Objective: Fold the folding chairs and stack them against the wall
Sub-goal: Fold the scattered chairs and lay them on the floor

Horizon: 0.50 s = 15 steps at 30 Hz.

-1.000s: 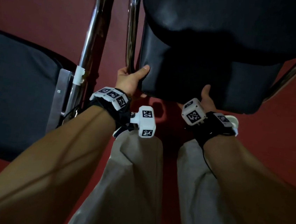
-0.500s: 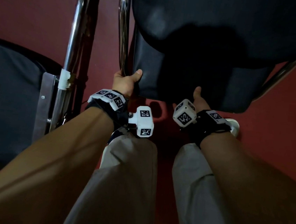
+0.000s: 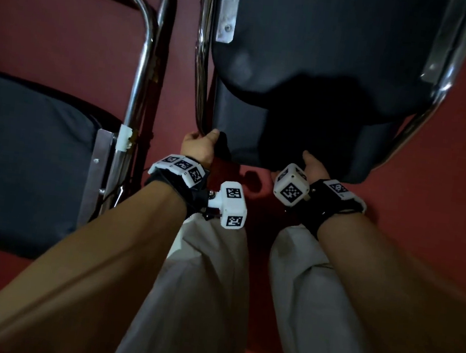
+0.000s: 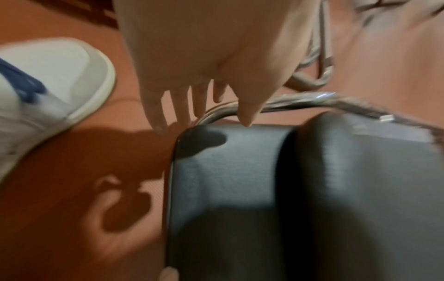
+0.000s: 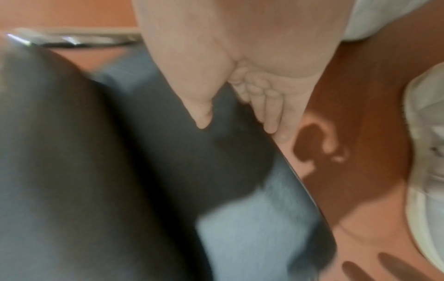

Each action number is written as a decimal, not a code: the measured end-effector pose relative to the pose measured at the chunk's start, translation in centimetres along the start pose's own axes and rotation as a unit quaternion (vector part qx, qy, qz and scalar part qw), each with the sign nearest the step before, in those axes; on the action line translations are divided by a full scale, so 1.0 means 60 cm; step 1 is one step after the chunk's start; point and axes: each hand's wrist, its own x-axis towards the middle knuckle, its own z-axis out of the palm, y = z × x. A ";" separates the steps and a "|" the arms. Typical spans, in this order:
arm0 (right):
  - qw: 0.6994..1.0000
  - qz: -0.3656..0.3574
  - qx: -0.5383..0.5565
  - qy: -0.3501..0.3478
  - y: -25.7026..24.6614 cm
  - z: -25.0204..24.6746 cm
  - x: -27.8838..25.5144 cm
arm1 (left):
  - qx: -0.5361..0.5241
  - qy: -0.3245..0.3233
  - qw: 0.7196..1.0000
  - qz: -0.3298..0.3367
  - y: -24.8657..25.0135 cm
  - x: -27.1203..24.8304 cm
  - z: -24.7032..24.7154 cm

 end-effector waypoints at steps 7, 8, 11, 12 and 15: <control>0.992 -0.060 0.097 -0.046 -0.063 0.005 -0.300 | -0.033 0.022 0.998 0.047 0.118 -0.225 -0.049; 0.992 -0.071 0.094 -0.045 -0.072 0.001 -0.350 | -0.042 0.017 0.998 0.054 0.135 -0.259 -0.062; 0.988 -0.112 0.085 -0.062 -0.107 -0.012 -0.524 | -0.071 0.012 0.995 0.074 0.189 -0.347 -0.102; 0.986 -0.122 0.084 -0.074 -0.121 -0.015 -0.600 | -0.072 0.014 0.994 0.085 0.223 -0.416 -0.120; 0.977 -0.155 0.107 -0.102 -0.147 -0.027 -0.790 | -0.080 0.020 0.990 0.114 0.305 -0.587 -0.173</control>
